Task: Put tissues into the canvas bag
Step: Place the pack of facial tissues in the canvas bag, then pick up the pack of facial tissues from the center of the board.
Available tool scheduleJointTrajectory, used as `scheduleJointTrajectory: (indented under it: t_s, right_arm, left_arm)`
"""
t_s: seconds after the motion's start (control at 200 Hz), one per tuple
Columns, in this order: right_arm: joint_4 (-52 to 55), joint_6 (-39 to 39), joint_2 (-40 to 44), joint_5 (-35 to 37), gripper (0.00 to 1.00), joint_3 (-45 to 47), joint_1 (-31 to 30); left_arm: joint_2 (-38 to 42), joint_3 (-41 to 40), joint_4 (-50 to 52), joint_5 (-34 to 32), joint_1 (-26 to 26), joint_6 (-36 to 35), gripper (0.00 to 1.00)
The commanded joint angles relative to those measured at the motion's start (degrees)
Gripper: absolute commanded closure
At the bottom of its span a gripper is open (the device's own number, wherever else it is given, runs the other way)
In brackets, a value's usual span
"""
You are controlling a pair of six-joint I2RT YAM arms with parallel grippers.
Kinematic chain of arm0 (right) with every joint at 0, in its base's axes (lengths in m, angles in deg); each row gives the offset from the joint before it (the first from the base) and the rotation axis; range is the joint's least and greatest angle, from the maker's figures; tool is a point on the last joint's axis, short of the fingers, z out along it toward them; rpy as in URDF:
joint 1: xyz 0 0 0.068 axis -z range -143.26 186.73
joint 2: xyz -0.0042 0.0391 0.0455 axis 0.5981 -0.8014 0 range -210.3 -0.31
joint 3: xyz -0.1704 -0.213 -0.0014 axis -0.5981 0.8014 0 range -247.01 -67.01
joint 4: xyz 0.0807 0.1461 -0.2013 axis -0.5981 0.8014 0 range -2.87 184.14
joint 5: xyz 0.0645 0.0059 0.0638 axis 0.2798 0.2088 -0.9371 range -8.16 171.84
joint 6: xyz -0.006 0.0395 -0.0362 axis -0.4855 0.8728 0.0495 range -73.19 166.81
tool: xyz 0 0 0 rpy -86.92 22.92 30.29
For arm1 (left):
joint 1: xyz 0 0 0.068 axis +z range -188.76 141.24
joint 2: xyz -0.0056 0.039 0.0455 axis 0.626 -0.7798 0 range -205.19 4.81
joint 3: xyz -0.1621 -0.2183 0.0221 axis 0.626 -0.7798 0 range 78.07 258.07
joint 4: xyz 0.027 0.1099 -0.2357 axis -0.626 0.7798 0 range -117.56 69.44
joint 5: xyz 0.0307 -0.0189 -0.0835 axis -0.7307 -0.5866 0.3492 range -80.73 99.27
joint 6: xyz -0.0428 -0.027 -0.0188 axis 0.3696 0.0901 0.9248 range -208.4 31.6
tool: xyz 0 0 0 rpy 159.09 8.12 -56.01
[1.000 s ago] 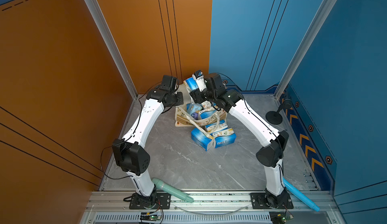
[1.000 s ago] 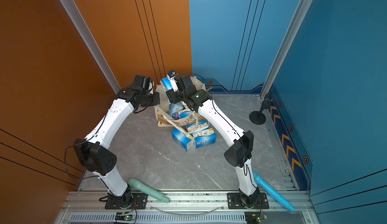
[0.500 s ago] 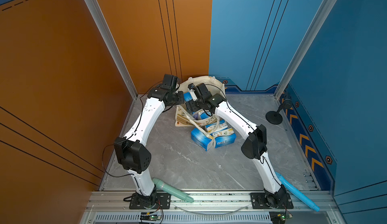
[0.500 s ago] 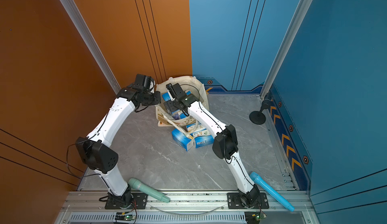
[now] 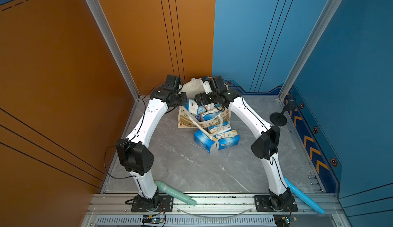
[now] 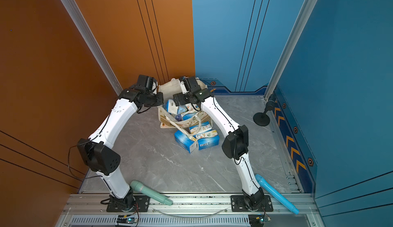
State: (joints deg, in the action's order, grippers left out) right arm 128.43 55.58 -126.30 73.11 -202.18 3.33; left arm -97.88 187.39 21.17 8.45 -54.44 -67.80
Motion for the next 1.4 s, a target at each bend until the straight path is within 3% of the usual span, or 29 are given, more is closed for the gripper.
scheduleJointTrajectory:
  t_s: [0.0, 0.305, 0.521, 0.661, 0.771, 0.881, 1.056, 1.397]
  right_arm:
    - [-2.53, -3.74, 13.04, -5.59, 0.0, 6.34, 0.36]
    - [-4.2, -14.65, 42.95, -6.59, 0.02, 42.94, -5.08]
    - [-3.24, -11.73, 54.47, 1.69, 0.11, 60.34, -15.42]
    - [-0.44, -11.42, 51.44, 8.68, 0.12, 62.77, -22.4]
    - [-0.25, -11.46, 45.76, 11.4, 0.13, 62.75, -23.54]
    - [-0.31, -11.75, 39.11, 12.64, 0.14, 61.18, -22.65]
    - [-0.39, -12.54, 30.98, 7.98, 0.15, 56.75, -19.69]
    - [-0.47, -14.05, 24.82, 8.5, 0.14, 52.91, -15.93]
  left_arm:
    - [-0.14, 2.68, -0.81, 0.11, 1.07, -0.73, 1.0]
    - [-1.1, 4.27, -0.24, 0.38, 1.18, -1.61, 1.0]
    - [-1.8, 5.26, 0.43, -0.1, 1.05, -1.74, 1.0]
    - [-1.88, 5.55, 0.83, -0.32, 0.76, -1.79, 1.0]
    - [-1.98, 5.43, 1.1, -0.24, 0.57, -1.79, 1.0]
    - [-1.95, 5.23, 1.45, -0.15, 0.31, -1.97, 1.0]
    - [-1.89, 4.85, 1.63, 0.12, 0.26, -2.23, 1.0]
    - [-1.59, 4.53, 1.7, 0.12, 0.44, -2.49, 1.0]
